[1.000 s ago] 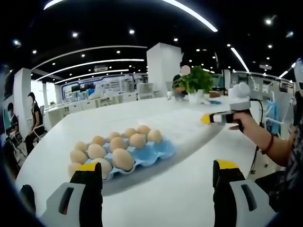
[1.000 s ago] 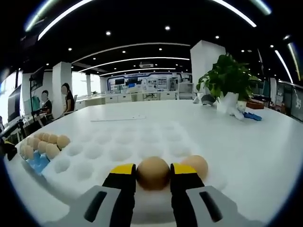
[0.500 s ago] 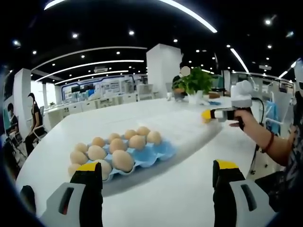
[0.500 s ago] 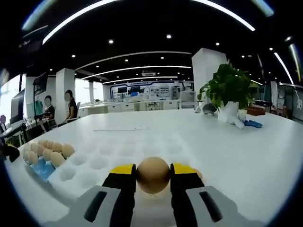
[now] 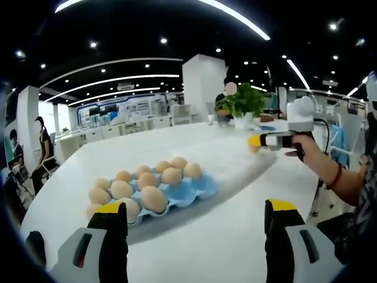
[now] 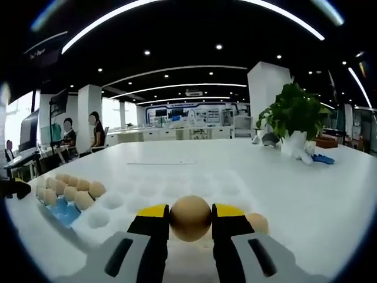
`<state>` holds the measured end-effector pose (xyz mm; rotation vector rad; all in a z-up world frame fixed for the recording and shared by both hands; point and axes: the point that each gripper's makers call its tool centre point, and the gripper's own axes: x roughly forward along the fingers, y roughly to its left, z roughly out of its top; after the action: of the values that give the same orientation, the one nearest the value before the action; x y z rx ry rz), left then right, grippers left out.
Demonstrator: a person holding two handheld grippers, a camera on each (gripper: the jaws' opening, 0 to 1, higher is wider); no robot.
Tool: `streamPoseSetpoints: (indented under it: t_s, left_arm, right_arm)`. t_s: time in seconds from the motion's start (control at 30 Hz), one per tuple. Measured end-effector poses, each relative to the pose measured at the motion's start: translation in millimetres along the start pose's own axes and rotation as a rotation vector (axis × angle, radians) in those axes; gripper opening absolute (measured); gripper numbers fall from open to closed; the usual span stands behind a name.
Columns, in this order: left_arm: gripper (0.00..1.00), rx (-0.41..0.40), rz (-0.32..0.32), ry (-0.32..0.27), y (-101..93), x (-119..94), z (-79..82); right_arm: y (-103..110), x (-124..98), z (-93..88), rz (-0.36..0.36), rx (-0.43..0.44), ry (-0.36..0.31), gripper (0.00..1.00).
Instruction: Place the egg into an empty slot of the egg tray after lifting it from the table, then release the egg inside the slot.
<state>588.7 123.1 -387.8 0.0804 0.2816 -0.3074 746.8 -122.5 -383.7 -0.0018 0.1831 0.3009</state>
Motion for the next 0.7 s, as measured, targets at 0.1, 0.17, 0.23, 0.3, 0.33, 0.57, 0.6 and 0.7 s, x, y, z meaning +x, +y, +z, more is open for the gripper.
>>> streamPoseSetpoints:
  t_s: [0.1,0.17,0.23,0.3,0.33,0.57,0.6,0.7]
  left_arm:
    - [0.98,0.0,0.003,0.002,0.3,-1,-1.2]
    - [0.98,0.0,0.006,0.004,1.1,-2,-2.1]
    - [0.98,-0.003,0.008,0.002,2.0,-3,-2.3]
    - [0.98,-0.004,0.009,0.001,2.8,-4,-2.8]
    - [0.98,-0.003,0.01,0.001,3.0,-4,-3.2]
    - [0.98,-0.007,0.018,0.005,6.5,-7,-5.0]
    - [0.98,-0.007,0.02,0.005,7.0,-7,-5.2]
    - [0.98,-0.009,0.024,0.004,8.3,-8,-5.4]
  right_arm:
    - [9,0,-0.6,0.028,0.004,0.0,0.29]
    - [15,0,-1.0,0.041,0.003,0.0,0.29]
    - [21,1,-1.1,0.056,-0.002,-0.001,0.29]
    - [27,1,-1.0,0.07,-0.005,-0.002,0.29]
    - [30,1,-0.5,0.079,-0.003,-0.004,0.29]
    - [50,2,-0.4,0.124,-0.016,-0.003,0.29]
    - [54,3,-0.3,0.131,-0.02,-0.004,0.29]
    - [62,3,0.0,0.149,-0.02,-0.005,0.29]
